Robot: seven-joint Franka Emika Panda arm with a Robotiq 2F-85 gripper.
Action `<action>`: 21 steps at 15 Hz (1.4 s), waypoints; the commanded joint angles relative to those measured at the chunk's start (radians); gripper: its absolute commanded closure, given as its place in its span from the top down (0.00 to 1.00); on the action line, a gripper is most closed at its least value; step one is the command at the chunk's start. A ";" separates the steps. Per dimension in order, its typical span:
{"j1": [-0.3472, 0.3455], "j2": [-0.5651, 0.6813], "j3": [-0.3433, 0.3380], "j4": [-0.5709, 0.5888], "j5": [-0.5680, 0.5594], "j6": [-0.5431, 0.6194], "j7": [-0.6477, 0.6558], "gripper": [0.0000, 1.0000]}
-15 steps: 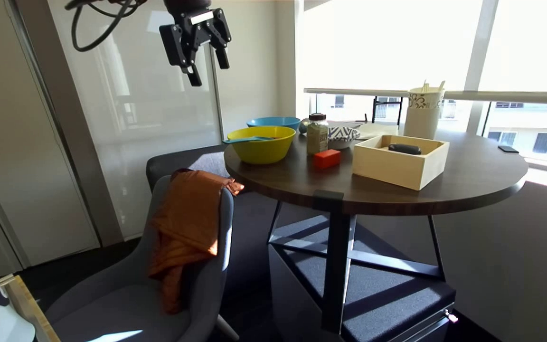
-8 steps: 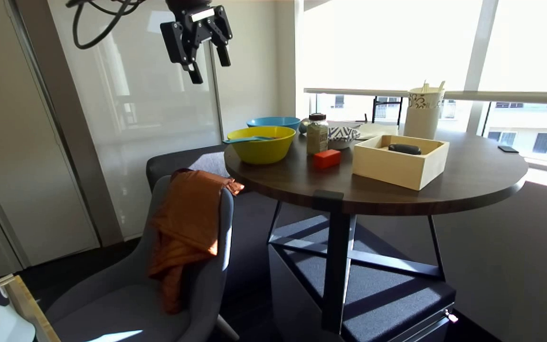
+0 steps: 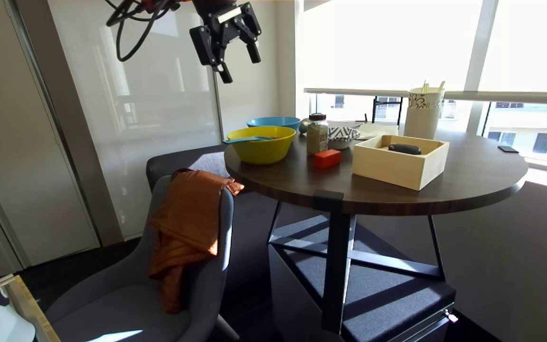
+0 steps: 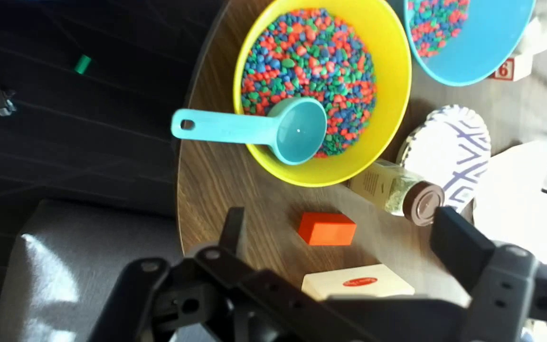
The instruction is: Remove the black object from the wooden box and put it in the white bowl
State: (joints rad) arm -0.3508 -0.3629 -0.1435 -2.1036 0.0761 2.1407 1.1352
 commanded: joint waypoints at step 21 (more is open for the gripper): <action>0.112 0.489 -0.028 0.469 -0.220 -0.076 0.253 1.00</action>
State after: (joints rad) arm -0.2639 0.0303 -0.1454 -1.7582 -0.1151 2.0750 1.3106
